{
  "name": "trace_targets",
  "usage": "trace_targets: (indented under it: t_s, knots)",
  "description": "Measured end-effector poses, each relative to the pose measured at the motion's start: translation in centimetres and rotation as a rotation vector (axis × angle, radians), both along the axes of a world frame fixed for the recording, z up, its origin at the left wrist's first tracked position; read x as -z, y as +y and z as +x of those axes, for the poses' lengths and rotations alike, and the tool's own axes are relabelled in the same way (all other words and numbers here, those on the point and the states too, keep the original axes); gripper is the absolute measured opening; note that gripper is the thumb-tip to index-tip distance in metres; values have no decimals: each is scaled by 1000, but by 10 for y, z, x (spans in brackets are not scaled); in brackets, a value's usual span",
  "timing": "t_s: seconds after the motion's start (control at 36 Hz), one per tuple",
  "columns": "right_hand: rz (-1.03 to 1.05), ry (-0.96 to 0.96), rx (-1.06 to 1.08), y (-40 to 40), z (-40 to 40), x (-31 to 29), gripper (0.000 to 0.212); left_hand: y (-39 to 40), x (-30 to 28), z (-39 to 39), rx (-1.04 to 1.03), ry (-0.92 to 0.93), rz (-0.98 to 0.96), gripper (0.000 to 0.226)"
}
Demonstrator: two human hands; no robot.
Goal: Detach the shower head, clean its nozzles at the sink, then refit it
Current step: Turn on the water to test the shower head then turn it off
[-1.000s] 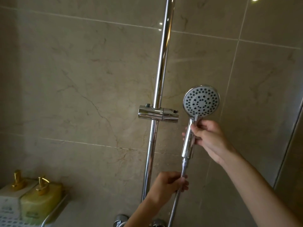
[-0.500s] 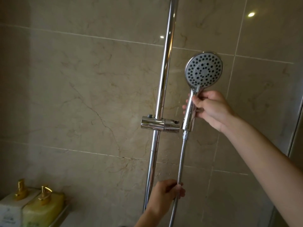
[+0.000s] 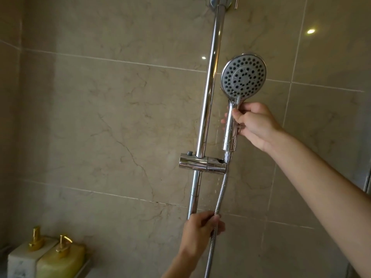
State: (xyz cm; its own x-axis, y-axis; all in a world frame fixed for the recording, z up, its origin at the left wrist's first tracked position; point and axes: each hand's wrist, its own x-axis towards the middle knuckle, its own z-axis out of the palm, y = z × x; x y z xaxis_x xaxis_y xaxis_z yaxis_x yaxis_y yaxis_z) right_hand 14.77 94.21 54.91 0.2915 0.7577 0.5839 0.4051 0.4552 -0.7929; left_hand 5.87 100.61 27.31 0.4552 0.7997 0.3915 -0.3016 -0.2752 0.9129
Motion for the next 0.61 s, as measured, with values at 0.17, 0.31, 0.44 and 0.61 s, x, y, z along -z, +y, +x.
trace_targets:
  t_s: [0.17, 0.31, 0.44, 0.61]
  knots:
    - [7, -8, 8, -1, 0, 0, 15, -2, 0, -3, -16, -13, 1, 20]
    - [11, -3, 24, 0, 1, -3, 17, -3, -4, -4, -37, -35, -20, 21]
    - [14, -14, 12, 0, 1, -5, 18, -4, -7, -6, -59, -42, -26, 21]
    - [13, -4, 12, 1, 2, -5, 18, -6, -10, -8, -66, -50, -39, 20]
